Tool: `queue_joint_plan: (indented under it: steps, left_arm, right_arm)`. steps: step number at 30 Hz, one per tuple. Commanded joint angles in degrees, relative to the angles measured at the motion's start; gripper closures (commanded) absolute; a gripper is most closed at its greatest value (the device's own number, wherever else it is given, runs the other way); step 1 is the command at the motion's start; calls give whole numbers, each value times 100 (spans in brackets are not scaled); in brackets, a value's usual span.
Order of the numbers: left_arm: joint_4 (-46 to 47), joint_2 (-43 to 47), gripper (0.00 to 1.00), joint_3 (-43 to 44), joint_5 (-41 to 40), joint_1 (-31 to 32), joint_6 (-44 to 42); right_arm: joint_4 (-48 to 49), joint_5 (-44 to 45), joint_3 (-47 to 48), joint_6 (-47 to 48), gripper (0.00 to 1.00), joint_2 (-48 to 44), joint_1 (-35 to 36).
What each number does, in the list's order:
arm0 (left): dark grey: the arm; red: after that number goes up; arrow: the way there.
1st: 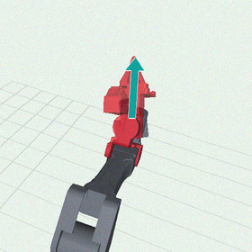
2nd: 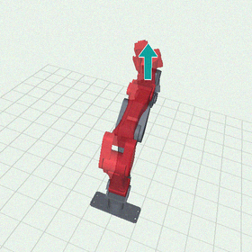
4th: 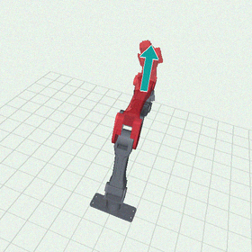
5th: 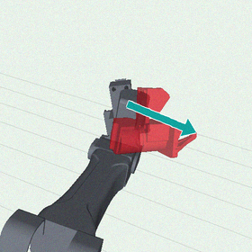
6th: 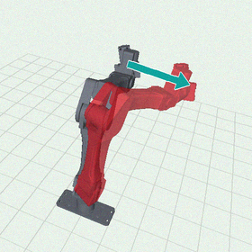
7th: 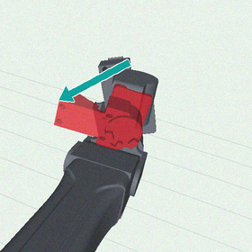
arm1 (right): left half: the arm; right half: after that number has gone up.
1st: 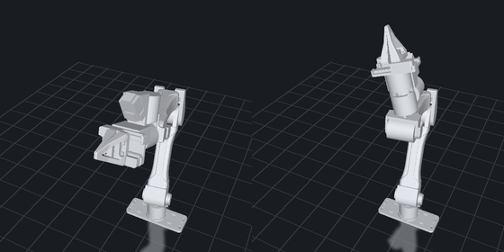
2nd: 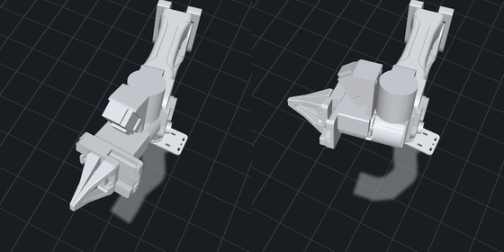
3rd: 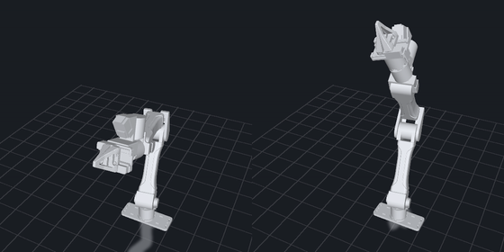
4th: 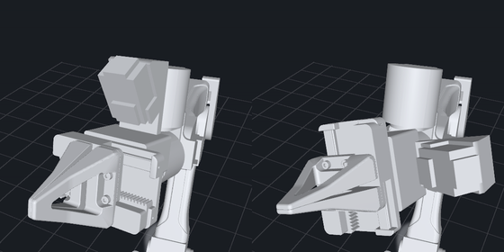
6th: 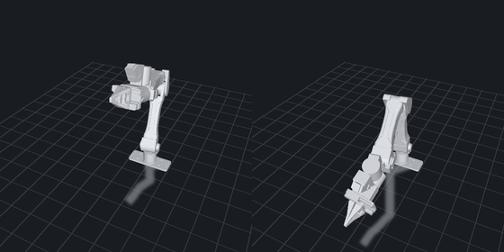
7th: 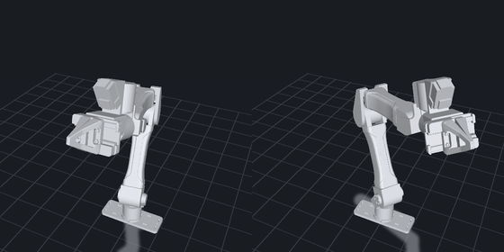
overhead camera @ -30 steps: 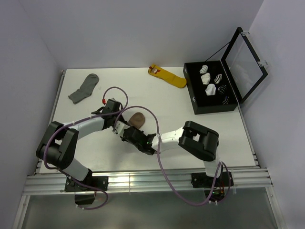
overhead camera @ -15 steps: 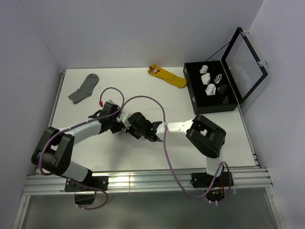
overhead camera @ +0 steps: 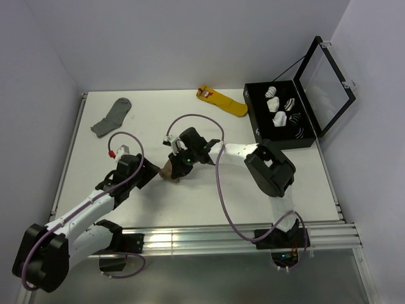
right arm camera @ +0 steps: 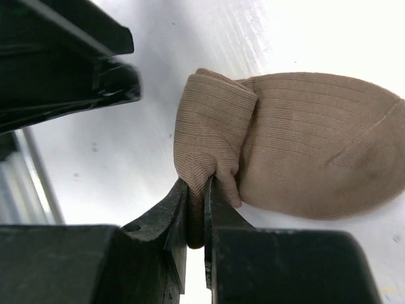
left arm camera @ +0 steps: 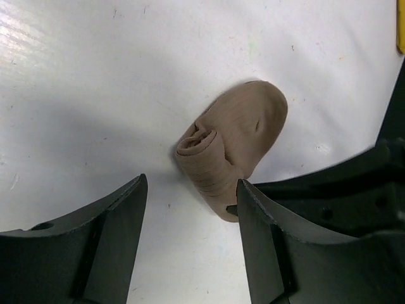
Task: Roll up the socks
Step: Roll the sock at the center of the board.
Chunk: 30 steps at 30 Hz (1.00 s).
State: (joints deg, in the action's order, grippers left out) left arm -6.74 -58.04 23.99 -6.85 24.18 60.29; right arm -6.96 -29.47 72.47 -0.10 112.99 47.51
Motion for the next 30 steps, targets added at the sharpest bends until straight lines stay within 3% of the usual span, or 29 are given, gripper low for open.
queue_joint_plan:
  steps: [1, 13, 21, 30]
  left_arm:
    - [446, 240, 36, -201, -71, -19, 202]
    - [1491, -427, 36, -527, 272, 16, 677]
    - [2054, -585, 36, -588, 211, 139, 773]
    - [1756, -841, 36, -483, 18, 183, 765]
  right_arm:
    - [-464, -1015, 268, -473, 100, 337, -180]
    - [300, -2106, 110, -1607, 100, 909, -848]
    - [-59, -2150, 425, -1511, 100, 1164, -919]
    - [-358, -2001, 610, -1212, 100, 1076, -919]
